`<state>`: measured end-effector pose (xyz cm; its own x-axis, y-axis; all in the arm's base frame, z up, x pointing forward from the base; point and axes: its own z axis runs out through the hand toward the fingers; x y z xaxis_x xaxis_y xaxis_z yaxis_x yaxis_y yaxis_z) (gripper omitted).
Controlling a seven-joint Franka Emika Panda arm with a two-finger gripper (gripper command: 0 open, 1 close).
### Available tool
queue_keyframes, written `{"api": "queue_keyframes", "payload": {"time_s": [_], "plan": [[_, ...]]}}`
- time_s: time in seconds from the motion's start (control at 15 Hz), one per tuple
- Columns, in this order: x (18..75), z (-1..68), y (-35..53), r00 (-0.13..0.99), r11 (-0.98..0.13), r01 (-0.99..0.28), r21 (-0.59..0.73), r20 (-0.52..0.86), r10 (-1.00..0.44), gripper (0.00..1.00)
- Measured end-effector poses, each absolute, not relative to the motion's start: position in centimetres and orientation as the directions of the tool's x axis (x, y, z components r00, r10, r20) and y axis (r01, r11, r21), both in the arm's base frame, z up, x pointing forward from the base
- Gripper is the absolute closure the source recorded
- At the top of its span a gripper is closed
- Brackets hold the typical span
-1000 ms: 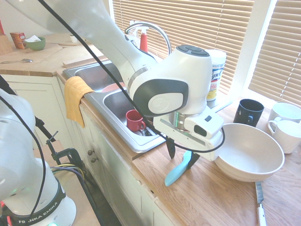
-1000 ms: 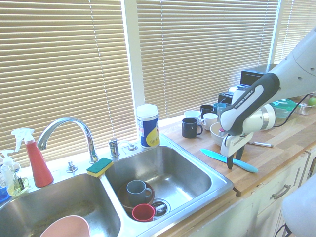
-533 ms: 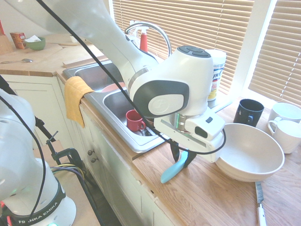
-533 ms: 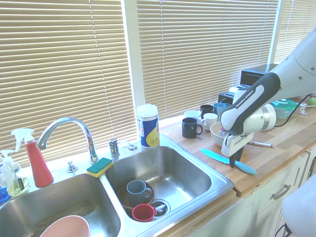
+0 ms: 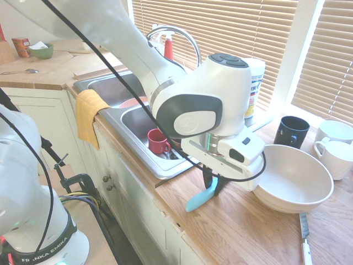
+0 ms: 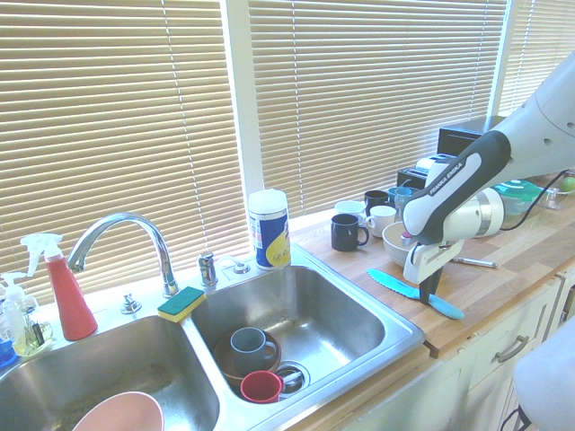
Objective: Put the knife into the sink
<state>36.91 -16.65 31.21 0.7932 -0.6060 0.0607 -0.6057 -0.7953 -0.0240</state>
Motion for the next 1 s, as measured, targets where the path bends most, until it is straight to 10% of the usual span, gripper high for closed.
{"api": "queue_keyframes", "payload": {"time_s": [1.0], "plan": [[37.5,38.6,-14.4,0.794,-0.795,-0.591,-0.138,0.075,-0.604,1.0]]}}
